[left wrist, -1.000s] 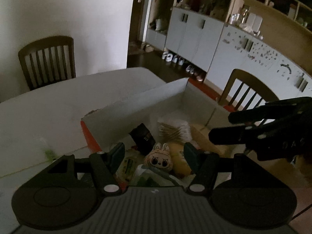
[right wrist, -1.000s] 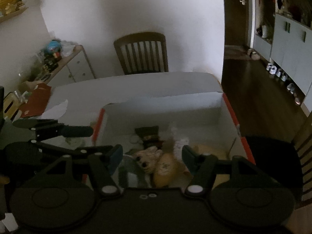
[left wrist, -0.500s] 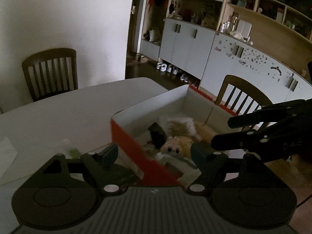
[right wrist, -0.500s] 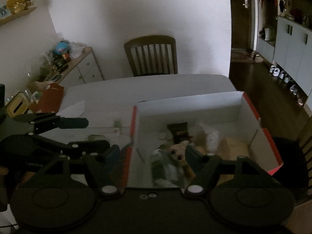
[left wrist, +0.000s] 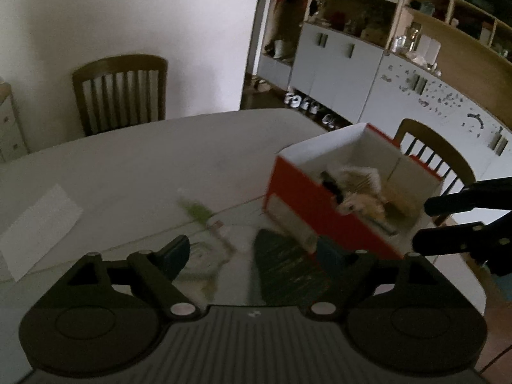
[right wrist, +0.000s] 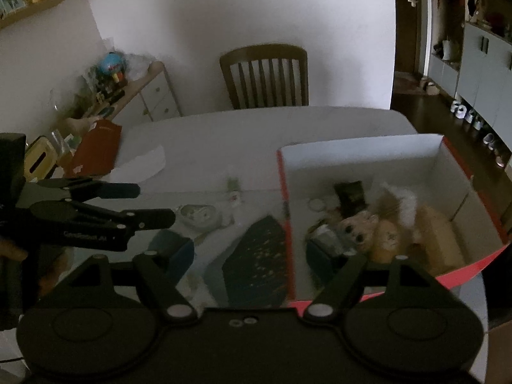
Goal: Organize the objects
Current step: 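Withdraw both tools from the shoebox back over the table, then grasp the correction-tape dispenser with left tool while right tool grasps the glue stick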
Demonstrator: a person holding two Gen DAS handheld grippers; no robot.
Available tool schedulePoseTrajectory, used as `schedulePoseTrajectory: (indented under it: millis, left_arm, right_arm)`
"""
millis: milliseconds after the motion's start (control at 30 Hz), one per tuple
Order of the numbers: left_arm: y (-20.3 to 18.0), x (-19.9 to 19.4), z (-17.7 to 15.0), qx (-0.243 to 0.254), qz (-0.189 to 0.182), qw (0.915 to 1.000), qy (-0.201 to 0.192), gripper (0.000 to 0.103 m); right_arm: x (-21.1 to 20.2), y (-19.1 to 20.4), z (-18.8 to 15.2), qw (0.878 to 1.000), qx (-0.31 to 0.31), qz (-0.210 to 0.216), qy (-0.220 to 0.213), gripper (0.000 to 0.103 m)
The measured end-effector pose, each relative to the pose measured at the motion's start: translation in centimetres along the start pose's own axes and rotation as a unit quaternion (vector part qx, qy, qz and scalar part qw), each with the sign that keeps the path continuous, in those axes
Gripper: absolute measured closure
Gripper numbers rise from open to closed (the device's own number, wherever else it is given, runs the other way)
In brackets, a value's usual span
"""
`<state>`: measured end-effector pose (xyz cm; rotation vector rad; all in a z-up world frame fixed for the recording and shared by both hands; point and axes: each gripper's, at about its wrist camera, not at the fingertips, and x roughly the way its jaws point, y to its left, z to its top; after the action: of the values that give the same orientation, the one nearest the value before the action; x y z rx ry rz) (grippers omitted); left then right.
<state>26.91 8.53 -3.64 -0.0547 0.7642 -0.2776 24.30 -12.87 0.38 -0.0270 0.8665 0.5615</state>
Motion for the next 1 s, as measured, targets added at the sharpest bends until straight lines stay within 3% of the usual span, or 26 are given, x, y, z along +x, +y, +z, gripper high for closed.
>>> schedulePoseTrajectory:
  millis: [133,200,467,833,1000]
  left_arm:
    - [2.2,-0.1,-1.2,-0.001,0.002,1.0,0.003,0.009]
    - [3.2,0.1,-1.8,-0.004,0.004,1.0,0.007,0.0]
    - [6.3,1.5,-3.5,0.008,0.009,0.9999,0.004,0.0]
    - [8.4,5.4,-3.8,0.046,-0.011,0.9978,0.047,0.0]
    - [8.1,7.4,-3.5,0.097,-0.008,0.9944,0.042,0.0]
  right_arm:
    - [1.2,1.5,0.2,1.0,-0.002,-0.003,0.009,0.026]
    - [1.8,2.1,0.3,1.0,-0.004,-0.005,0.014,0.026]
    - [5.4,3.9,1.8,0.999,0.0,-0.013,0.031,0.026]
    - [11.4,4.7,3.7,0.998,-0.006,-0.036,0.057,0.026]
    - [13.7,4.6,4.6,0.997,-0.01,-0.044,0.068,0.026]
